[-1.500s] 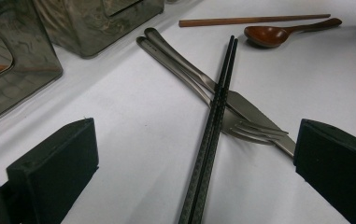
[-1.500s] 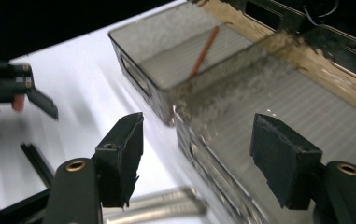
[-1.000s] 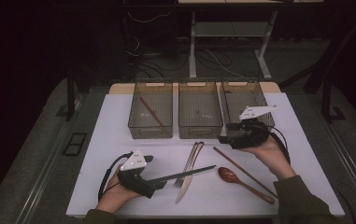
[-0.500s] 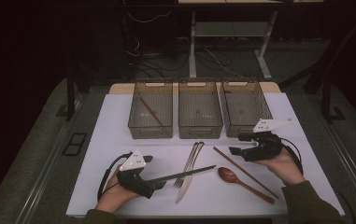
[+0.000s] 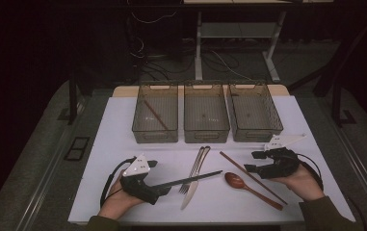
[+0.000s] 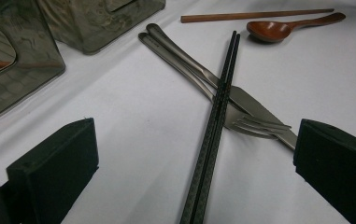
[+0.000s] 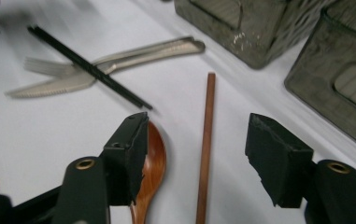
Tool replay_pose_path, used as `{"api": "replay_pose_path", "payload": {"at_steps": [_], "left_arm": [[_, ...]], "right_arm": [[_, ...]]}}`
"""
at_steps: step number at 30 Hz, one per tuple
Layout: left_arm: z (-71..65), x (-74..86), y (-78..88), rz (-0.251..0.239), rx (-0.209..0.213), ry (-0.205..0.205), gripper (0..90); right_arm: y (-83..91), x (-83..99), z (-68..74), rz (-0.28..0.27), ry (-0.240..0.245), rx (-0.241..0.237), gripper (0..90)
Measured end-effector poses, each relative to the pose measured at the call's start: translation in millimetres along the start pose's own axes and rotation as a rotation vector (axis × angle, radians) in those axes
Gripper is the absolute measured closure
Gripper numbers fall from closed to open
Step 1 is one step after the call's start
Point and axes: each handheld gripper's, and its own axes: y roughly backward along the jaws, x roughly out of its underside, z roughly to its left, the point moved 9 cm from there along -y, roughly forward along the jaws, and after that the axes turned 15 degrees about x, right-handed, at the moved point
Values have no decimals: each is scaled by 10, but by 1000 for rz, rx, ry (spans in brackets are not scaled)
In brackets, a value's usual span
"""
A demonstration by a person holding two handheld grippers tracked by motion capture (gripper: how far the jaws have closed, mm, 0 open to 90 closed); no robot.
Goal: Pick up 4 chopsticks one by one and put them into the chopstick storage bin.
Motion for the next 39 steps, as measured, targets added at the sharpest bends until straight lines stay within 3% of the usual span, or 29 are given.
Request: {"api": "replay_pose_path", "payload": {"at_steps": [12,16,25,29,39], "left_arm": [[-6,-4,0,1,3,-2,0],[-4,-7,1,-2,3,0,0],[-7,-4,-5,1,5,-1,0],[-10,-6,-6,0,7,-1,0],[-10,-5,-9,0,9,-1,0]], "right_arm": [[21,173,-48,138,62,63,481],[15,248,-61,219,102,71,527],[-36,439,-52,404,136,82,656],[-48,486,-56,452,153,99,700],[-87,612,-8,543,175,72,761]]}}
